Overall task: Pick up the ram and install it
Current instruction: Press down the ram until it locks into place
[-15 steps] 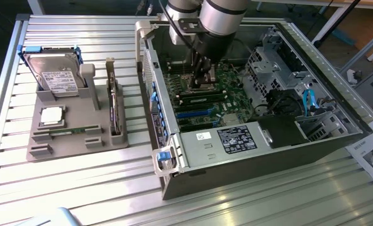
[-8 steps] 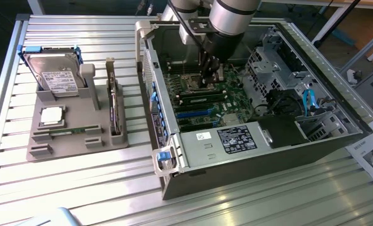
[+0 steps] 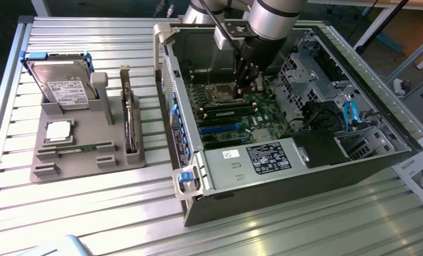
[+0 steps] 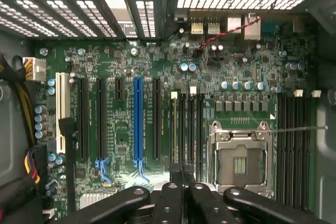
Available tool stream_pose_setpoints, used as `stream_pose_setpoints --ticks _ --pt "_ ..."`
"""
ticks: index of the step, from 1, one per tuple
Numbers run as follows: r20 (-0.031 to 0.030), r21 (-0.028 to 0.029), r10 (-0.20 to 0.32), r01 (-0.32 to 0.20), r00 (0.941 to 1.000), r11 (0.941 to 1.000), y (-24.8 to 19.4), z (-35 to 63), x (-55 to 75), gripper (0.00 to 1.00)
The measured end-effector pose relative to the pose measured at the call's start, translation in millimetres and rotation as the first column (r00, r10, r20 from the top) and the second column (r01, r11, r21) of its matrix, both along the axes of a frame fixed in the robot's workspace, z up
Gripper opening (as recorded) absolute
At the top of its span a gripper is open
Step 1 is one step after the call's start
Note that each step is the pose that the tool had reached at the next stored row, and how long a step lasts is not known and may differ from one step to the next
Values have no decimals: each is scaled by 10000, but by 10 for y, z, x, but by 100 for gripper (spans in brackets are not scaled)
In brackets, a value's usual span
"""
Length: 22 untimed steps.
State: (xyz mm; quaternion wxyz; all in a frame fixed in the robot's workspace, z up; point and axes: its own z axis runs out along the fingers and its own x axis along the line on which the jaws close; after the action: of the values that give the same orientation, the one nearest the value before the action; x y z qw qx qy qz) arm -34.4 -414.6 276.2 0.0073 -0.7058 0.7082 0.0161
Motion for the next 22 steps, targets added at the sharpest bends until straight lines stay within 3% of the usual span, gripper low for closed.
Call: stream_pose_setpoints --ticks 6,14,20,22 --pt "-2 0 0 0 10000 10000 0 0 104 10" --pt "-2 -1 0 0 10000 10000 0 29 111 10" --pt "-2 -21 0 0 10000 10000 1 162 112 10" --pt "-3 -52 0 0 10000 10000 1 304 115 10"
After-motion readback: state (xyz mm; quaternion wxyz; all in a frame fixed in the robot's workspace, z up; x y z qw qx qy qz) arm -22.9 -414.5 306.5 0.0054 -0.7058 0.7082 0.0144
